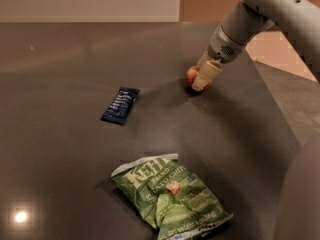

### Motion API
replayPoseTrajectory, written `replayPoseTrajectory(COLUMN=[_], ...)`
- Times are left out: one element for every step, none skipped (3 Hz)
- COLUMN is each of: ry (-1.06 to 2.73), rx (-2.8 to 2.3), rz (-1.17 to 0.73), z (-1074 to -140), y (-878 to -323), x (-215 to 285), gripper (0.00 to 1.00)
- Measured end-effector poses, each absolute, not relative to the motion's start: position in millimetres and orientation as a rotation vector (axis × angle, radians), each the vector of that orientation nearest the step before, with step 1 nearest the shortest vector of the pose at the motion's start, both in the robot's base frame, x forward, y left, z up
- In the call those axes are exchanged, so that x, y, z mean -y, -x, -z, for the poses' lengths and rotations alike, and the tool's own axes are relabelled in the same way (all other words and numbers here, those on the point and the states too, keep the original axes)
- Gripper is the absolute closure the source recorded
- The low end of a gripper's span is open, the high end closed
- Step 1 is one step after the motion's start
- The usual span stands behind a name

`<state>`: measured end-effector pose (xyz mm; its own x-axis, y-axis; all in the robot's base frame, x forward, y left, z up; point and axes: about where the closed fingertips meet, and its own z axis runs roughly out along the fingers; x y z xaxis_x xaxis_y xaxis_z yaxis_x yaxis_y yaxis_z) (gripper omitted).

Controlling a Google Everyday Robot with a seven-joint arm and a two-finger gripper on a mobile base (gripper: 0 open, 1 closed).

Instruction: Move apple near green jalapeno chip bag

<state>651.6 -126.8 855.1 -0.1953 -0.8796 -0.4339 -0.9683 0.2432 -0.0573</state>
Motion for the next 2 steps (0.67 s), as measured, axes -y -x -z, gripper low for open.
replayPoseTrajectory(ry=[1.718, 1.776], rx=[-2.118, -2.033], rz=[-0.356, -0.416], z=[-859.2, -872.4], y=[-640.8, -609.7], x=[126.1, 117.3], gripper=[0.64, 0.88])
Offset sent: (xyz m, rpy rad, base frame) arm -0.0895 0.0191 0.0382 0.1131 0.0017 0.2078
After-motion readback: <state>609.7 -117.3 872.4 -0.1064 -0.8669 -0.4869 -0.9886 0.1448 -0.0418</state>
